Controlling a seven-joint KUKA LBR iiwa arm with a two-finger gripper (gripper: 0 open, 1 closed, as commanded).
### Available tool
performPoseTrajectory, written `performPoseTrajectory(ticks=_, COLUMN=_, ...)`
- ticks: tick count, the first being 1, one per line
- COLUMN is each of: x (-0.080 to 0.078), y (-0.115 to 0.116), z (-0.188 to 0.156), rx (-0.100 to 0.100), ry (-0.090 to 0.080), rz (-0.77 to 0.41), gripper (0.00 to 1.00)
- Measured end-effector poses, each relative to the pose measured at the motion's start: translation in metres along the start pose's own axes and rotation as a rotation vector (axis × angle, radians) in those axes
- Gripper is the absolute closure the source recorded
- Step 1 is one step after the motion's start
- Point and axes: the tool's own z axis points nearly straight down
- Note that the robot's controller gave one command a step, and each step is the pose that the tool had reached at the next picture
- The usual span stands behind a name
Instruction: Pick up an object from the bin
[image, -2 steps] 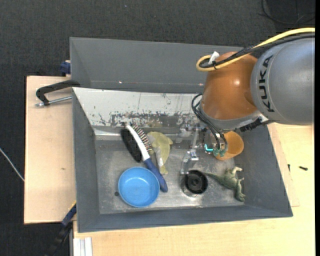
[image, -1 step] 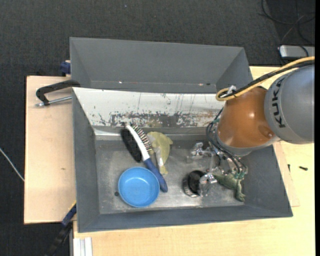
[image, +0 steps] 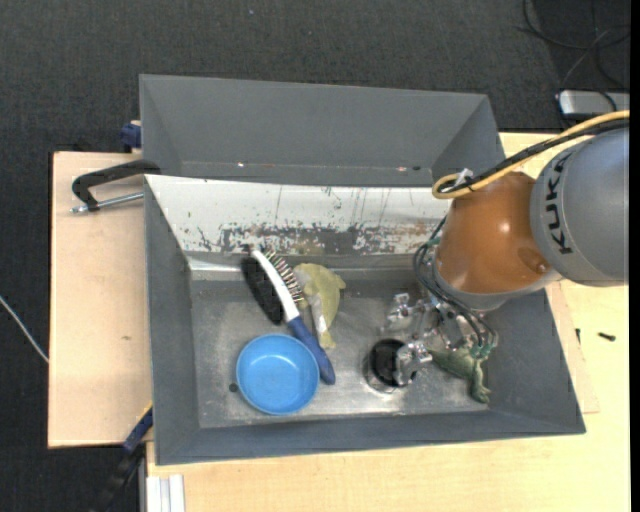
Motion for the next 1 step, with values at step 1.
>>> performPoseTrajectory(ticks=1, x=0.0008, y=0.0181, z=-0.1578, rx=0.01, ry=-0.028, rz=-0.216, gripper=1.0)
